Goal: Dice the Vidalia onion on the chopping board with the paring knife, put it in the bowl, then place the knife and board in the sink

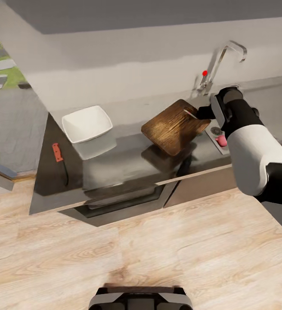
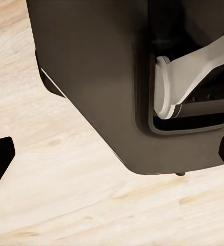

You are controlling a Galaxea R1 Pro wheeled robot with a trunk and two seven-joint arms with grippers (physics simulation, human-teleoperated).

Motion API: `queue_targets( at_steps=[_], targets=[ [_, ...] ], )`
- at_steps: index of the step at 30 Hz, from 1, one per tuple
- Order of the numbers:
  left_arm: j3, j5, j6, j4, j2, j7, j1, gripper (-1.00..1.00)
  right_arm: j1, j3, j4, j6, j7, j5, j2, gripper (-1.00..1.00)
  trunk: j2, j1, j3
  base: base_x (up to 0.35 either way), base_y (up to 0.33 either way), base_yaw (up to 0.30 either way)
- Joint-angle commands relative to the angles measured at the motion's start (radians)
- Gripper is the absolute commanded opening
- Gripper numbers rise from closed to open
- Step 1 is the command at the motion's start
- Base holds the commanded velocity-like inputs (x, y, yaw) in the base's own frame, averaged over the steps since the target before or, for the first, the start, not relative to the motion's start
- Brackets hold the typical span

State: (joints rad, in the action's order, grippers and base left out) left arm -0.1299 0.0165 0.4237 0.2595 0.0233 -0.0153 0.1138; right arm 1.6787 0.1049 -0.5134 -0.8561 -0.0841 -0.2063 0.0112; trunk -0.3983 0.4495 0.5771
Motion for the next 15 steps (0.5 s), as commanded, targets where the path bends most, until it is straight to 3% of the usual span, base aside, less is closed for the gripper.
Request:
queue_targets(
  at_steps=[1,10,12,13,15],
  targets=[
    [-0.002,0.002,0.001,0.001,0.000,-0.002,0.000,1.00,0.001,0.009,0.006,0.003,-0.003,-0.005,-0.001,-1.00,-0.002,0.001,0.001,0.000,0.298,0.000],
    [-0.002,0.002,0.001,0.001,0.000,-0.002,0.001,1.00,0.001,0.050,0.026,0.015,-0.070,-0.004,-0.002,-1.00,-0.002,0.001,0.001,0.000,0.297,0.000],
    [-0.002,0.002,0.001,0.002,0.000,-0.002,0.001,1.00,0.001,0.102,0.034,0.023,-0.085,-0.003,-0.003,-1.00,-0.002,0.001,0.001,0.000,0.222,0.000],
    [-0.002,0.002,0.002,0.002,0.000,-0.002,0.000,1.00,0.001,0.151,0.039,0.043,-0.101,-0.003,-0.003,-1.00,-0.002,0.001,0.001,0.000,0.077,0.000],
    [-0.002,0.002,0.002,0.003,0.000,-0.002,0.000,1.00,0.001,0.181,0.044,0.057,-0.130,-0.002,-0.003,-1.00,-0.002,0.001,0.001,0.000,0.040,0.000]
  ],
)
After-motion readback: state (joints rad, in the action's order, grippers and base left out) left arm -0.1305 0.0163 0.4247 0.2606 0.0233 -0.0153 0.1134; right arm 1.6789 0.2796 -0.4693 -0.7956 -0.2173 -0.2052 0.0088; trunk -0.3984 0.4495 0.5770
